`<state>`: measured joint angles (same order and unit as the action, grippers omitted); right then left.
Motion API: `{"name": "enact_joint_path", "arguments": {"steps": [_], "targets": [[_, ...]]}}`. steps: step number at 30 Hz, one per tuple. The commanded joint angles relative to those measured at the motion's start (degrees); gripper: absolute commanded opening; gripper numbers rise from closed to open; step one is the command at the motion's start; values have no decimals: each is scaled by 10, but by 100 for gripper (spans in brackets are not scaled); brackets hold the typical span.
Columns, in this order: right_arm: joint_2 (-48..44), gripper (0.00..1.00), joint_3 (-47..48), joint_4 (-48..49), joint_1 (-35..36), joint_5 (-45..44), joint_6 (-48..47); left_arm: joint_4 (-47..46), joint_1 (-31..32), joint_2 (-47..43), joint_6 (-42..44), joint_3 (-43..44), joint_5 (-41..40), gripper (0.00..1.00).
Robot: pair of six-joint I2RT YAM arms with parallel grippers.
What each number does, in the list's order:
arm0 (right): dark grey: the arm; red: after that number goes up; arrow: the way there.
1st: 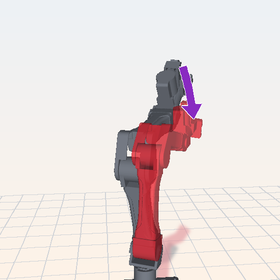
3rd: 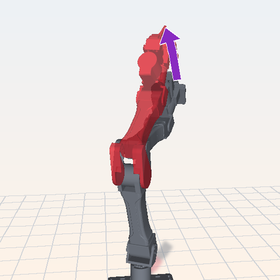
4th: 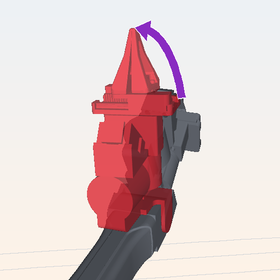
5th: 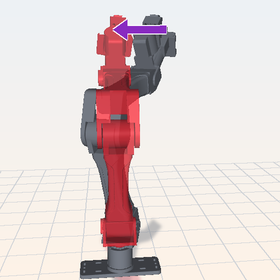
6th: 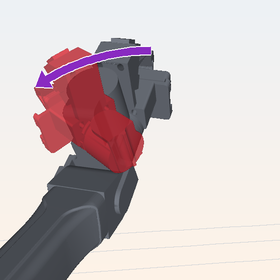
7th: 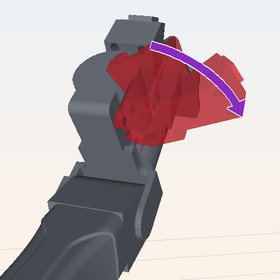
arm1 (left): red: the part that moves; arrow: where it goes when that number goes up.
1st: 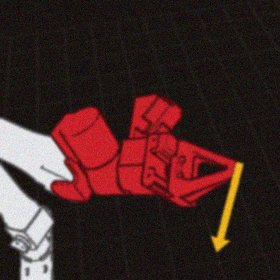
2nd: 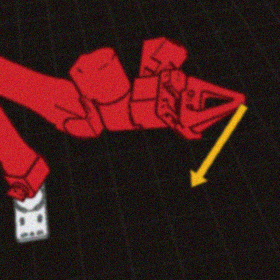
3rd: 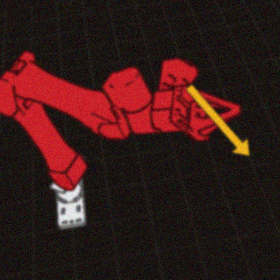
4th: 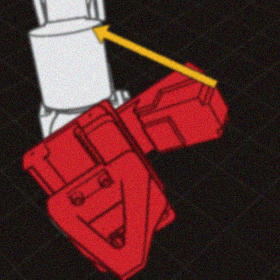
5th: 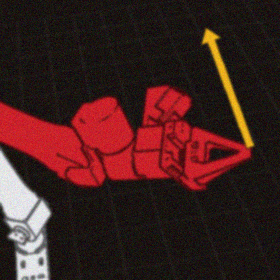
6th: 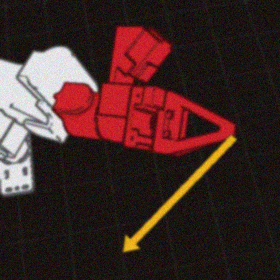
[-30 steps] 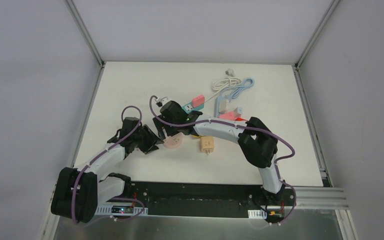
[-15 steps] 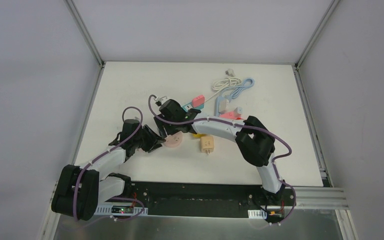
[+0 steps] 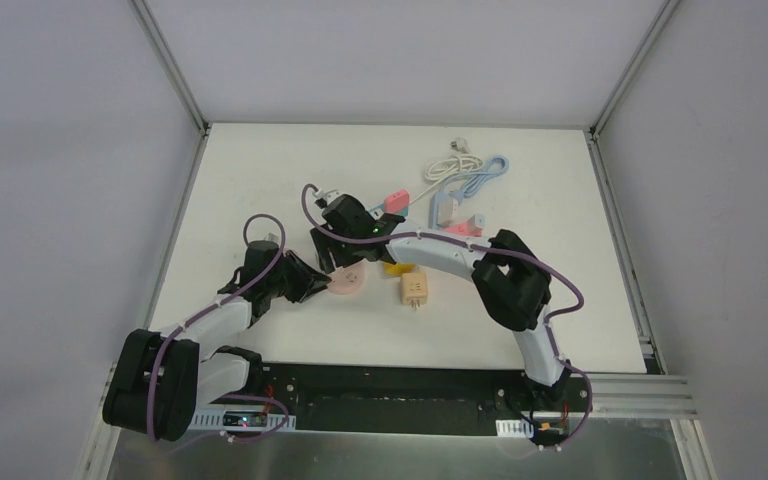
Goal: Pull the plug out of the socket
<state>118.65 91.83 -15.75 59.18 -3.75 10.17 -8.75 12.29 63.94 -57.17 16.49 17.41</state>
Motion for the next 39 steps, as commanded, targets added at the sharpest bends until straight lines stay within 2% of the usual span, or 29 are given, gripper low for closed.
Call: {"name": "enact_joint_path", "arguments": {"steps": [1, 5, 11, 22, 24, 28, 31, 32, 36, 39], "targets": [[-29, 69, 30, 36, -17, 98, -37, 92, 2, 6, 27, -34, -43, 23], [-10, 72, 52, 4, -33, 146, -71, 115, 2, -17, 29, -39, -54, 22], [13, 76, 65, -27, -33, 150, -121, 126, 2, -38, 33, -49, -60, 20], [46, 74, 84, -63, -34, 177, -135, 134, 1, -41, 35, -47, -56, 20], [48, 60, 84, -59, -34, 169, -131, 136, 2, -41, 37, -46, -56, 20], [32, 23, 70, -20, -35, 173, -105, 141, 1, -41, 37, -45, -62, 19], [18, 4, 61, 18, -37, 196, -64, 146, 2, -41, 36, -46, -65, 19], [16, 0, 62, 27, -38, 210, -52, 146, 1, -41, 36, -46, -66, 19], [13, 0, 60, 57, -38, 252, -18, 150, 1, -41, 39, -46, -67, 19], [19, 0, 67, 31, -13, 184, -68, 154, 1, -43, 41, -46, -70, 19]]}}
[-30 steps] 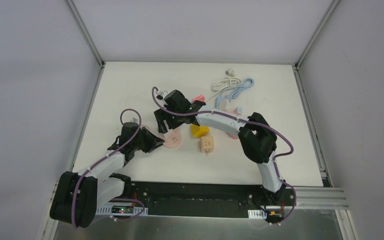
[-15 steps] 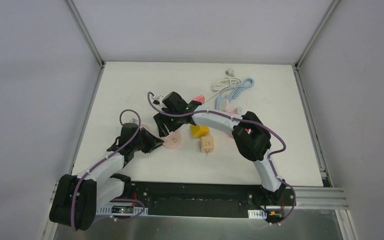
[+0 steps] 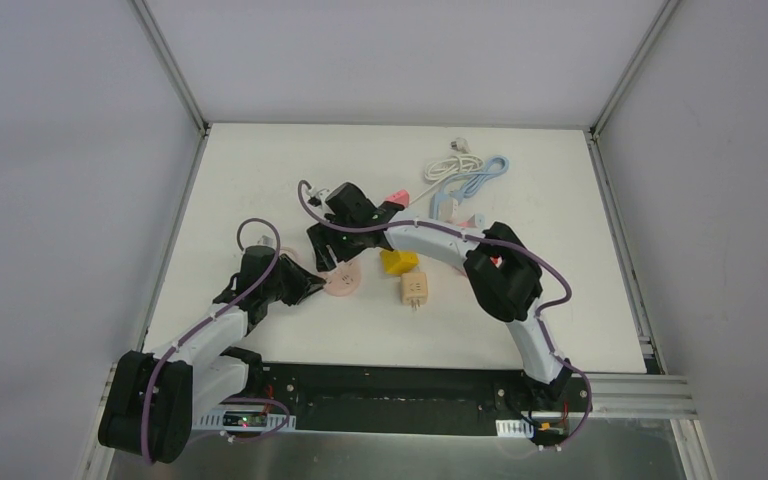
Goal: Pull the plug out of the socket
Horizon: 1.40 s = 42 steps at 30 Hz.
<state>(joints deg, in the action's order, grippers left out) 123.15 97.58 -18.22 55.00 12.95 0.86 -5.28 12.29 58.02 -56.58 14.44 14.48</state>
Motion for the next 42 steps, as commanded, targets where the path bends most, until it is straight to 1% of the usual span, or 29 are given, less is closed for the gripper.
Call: {"name": "enact_joint_path", "arguments": {"steps": [1, 3, 4, 6, 7, 9, 10, 12, 15, 17, 19, 23, 24, 25, 26, 29, 31, 32, 33, 35, 36, 38, 39, 40, 42], "targets": [[-24, 0, 11, 46, 35, -7, 7, 120, 1, 16, 36, -26, -42, 19], [-30, 0, 6, 40, 33, -20, -3, 123, 2, 16, 39, -27, -44, 19], [-37, 0, 0, 46, 25, -9, 3, 124, 2, 16, 40, -27, -45, 19], [-57, 0, -19, 79, 2, 44, 37, 127, 1, 16, 42, -27, -48, 19], [-69, 0, -35, 107, -12, 86, 69, 127, 2, 16, 42, -27, -49, 19], [-84, 0, -60, 154, -31, 130, 111, 125, 1, 16, 43, -26, -49, 19], [-85, 0, -65, 161, -33, 136, 118, 125, 1, 17, 43, -26, -50, 19], [-70, 0, -48, 133, -17, 112, 90, 125, 1, 19, 44, -24, -51, 19], [-35, 0, -11, 57, 22, 12, 17, 124, 1, 21, 44, -24, -48, 18], [-23, 0, -1, 36, 29, -9, 1, 126, 1, 21, 44, -24, -49, 18], [-30, 0, -8, 52, 20, 12, 13, 127, 1, 20, 45, -24, -48, 18], [-63, 0, -47, 137, -25, 122, 98, 130, 1, 22, 45, -22, -51, 18], [-65, 0, -54, 155, -33, 141, 122, 130, 1, 23, 45, -22, -51, 18], [-63, 0, -55, 158, -33, 147, 123, 130, 1, 24, 44, -22, -51, 19], [-57, 0, -49, 144, -26, 141, 109, 130, 1, 25, 44, -22, -52, 18], [-29, 0, -7, 60, 14, 34, 22, 131, 1, 30, 45, -20, -52, 19], [-22, 0, 2, 40, 25, 6, 3, 131, 2, 32, 45, -18, -52, 19], [-25, 0, -2, 43, 20, 17, 8, 132, 1, 34, 46, -17, -52, 19], [-32, 0, -9, 54, 8, 47, 26, 133, 1, 35, 46, -17, -52, 19], [-55, 0, -45, 116, -21, 122, 88, 137, 2, 36, 47, -15, -54, 19], [-66, 0, -61, 153, -32, 149, 118, 138, 2, 36, 46, -15, -56, 19], [-68, 0, -71, 191, -41, 186, 156, 139, 1, 37, 45, -14, -57, 19], [-62, 0, -66, 190, -36, 193, 159, 141, 2, 38, 45, -14, -59, 19], [-54, 0, -57, 167, -27, 186, 148, 142, 2, 39, 44, -13, -60, 19], [-34, 0, -29, 106, 0, 129, 96, 146, 2, 43, 44, -10, -61, 19]]}}
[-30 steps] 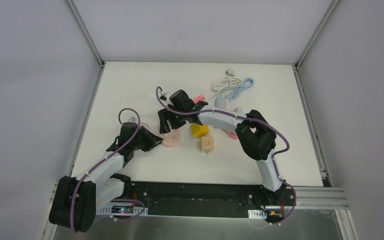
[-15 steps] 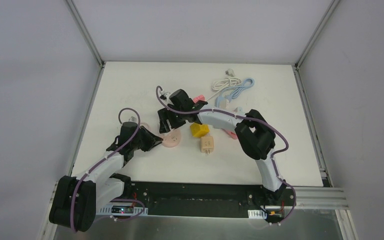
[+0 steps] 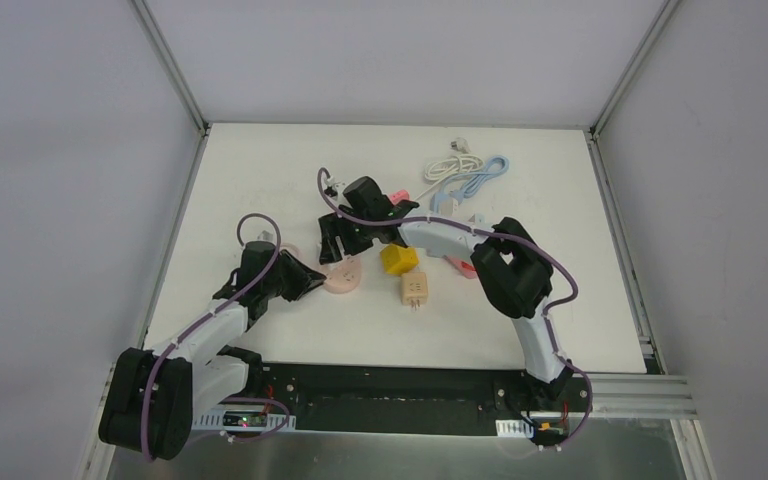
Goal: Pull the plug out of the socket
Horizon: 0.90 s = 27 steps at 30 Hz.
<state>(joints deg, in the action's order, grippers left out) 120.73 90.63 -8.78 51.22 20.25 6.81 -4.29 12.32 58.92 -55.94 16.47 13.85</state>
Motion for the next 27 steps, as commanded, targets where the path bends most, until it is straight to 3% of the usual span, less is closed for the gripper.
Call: {"name": "enact_joint_path", "arguments": {"steps": [1, 5, 10, 12, 20, 27], "targets": [[-3, 0, 51, -9, 49, 20, 4, 139, 2, 33, 38, -30, -55, 19], [-4, 0, 65, -44, 60, -63, -46, 155, 2, 28, 41, -27, -62, 19], [-41, 0, 26, 38, 3, 73, 47, 159, 2, 27, 43, -25, -65, 19], [-45, 0, 19, 53, 3, 85, 64, 155, 2, 28, 41, -26, -63, 19], [-38, 0, 40, -27, 32, -36, -10, 162, 2, 24, 50, -16, -55, 19], [-53, 0, 12, 74, 15, 86, 87, 156, 2, 32, 44, -18, -57, 19]]}}
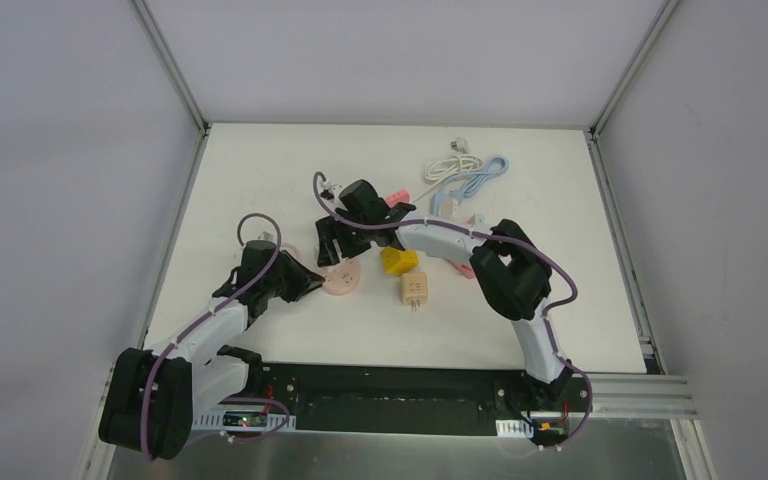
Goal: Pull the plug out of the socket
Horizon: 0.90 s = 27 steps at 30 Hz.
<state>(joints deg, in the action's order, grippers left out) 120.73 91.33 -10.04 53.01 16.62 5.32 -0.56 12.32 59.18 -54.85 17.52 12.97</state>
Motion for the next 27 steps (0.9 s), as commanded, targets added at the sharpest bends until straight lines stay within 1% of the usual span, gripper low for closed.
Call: {"name": "enact_joint_path", "arguments": {"steps": [1, 4, 7, 9, 10, 12, 15, 17, 18, 19, 22, 24, 27], "targets": [[-47, 0, 18, 61, 9, 90, 71, 118, 2, 30, 33, -28, -47, 19], [-18, 0, 57, -19, 57, -36, -25, 119, 2, 30, 32, -28, -51, 19], [-5, 0, 65, -42, 64, -88, -49, 122, 2, 29, 32, -29, -53, 19], [-11, 0, 62, -38, 63, -89, -49, 123, 2, 26, 32, -31, -54, 19], [-17, 0, 61, -33, 59, -71, -43, 123, 2, 25, 31, -33, -54, 19], [-31, 0, 54, -8, 44, -9, -7, 122, 2, 22, 29, -37, -54, 18], [-50, 0, 17, 64, 15, 85, 73, 122, 2, 21, 29, -38, -54, 18], [-50, 0, 11, 93, 9, 121, 108, 124, 2, 17, 28, -40, -56, 18], [-47, 0, 13, 93, 13, 123, 109, 125, 2, 17, 28, -40, -57, 18], [-44, 0, 18, 83, 21, 111, 95, 126, 2, 17, 28, -39, -57, 18], [-30, 0, 44, 18, 53, 12, 20, 127, 2, 17, 29, -38, -57, 18], [-26, 0, 54, -9, 61, -37, -12, 127, 2, 16, 29, -37, -57, 18], [-40, 0, 52, -10, 58, -61, -32, 129, 2, 15, 29, -37, -57, 17]]}}
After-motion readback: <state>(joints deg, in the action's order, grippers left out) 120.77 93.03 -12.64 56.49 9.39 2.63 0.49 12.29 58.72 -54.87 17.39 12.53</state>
